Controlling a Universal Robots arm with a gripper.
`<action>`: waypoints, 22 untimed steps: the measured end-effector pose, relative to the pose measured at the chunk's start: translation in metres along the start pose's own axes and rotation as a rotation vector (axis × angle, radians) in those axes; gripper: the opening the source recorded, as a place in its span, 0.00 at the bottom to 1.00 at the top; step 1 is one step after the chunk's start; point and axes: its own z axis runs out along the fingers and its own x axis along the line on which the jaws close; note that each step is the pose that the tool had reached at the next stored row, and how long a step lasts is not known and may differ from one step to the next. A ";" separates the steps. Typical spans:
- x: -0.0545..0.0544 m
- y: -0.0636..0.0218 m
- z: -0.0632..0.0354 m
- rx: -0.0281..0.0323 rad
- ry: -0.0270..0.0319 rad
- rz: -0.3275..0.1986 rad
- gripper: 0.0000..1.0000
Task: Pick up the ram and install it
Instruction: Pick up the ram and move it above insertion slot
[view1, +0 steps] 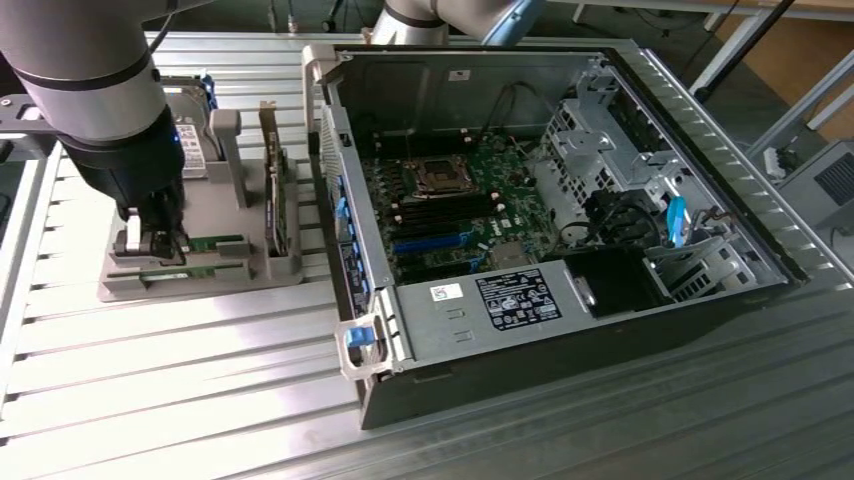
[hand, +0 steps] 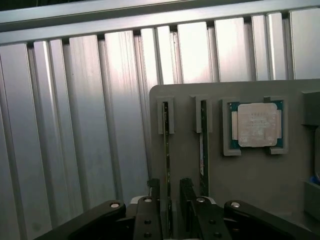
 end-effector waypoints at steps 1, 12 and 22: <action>0.000 0.0000 0.0001 0.0001 -0.0001 0.000 0.29; 0.002 -0.0066 0.0028 0.0006 0.0033 0.000 0.29; 0.002 -0.0007 0.0324 0.0036 0.0036 -0.085 0.29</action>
